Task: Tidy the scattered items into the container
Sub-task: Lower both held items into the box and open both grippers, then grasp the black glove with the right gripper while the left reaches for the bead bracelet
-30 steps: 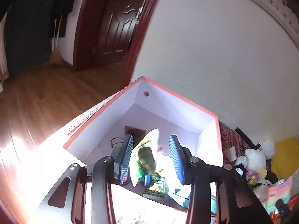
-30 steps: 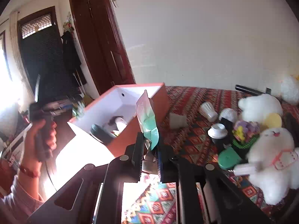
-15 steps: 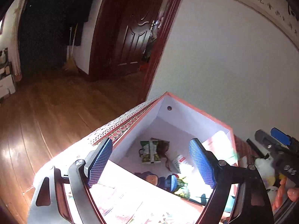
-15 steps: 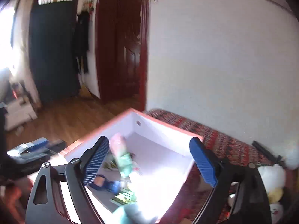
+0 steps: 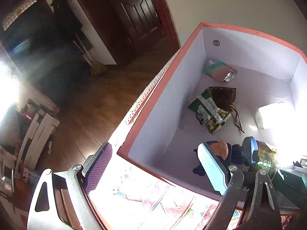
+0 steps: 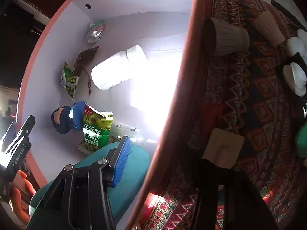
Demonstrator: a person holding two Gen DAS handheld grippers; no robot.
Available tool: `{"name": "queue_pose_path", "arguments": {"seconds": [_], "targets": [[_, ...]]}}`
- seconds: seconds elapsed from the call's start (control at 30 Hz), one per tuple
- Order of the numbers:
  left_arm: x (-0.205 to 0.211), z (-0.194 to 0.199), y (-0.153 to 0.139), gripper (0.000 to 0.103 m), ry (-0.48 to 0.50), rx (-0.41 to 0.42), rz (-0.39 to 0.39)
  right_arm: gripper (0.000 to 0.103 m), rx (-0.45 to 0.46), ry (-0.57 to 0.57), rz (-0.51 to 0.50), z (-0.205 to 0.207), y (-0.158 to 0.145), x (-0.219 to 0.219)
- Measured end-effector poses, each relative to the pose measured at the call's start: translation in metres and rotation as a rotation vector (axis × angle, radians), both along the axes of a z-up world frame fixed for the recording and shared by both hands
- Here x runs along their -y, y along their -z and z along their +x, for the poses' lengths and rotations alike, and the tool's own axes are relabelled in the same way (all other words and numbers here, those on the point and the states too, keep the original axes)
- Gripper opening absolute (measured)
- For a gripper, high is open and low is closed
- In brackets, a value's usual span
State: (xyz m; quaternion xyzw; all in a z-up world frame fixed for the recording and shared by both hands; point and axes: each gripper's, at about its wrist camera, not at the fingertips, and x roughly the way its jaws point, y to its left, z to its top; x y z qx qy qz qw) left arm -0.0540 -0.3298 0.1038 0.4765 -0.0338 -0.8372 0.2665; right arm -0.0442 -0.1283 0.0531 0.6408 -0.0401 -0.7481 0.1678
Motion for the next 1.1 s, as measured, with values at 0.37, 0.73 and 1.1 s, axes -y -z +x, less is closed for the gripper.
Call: {"name": "queue_pose_path", "arguments": {"seconds": [0.37, 0.73, 1.1], "targets": [[-0.003, 0.031, -0.011, 0.092, -0.033, 0.007, -0.098, 0.063, 0.016, 0.076, -0.152, 0.059, -0.022, -0.057], [-0.095, 0.112, -0.133, 0.103, 0.320, -0.569, 0.213, 0.101, -0.618, 0.726, -0.367, 0.253, -0.122, -0.359], [-0.334, 0.075, -0.035, 0.103, 0.769, -0.215, 0.675, 0.096, -0.244, 1.217, -0.625, 0.304, 0.050, -0.536]]}}
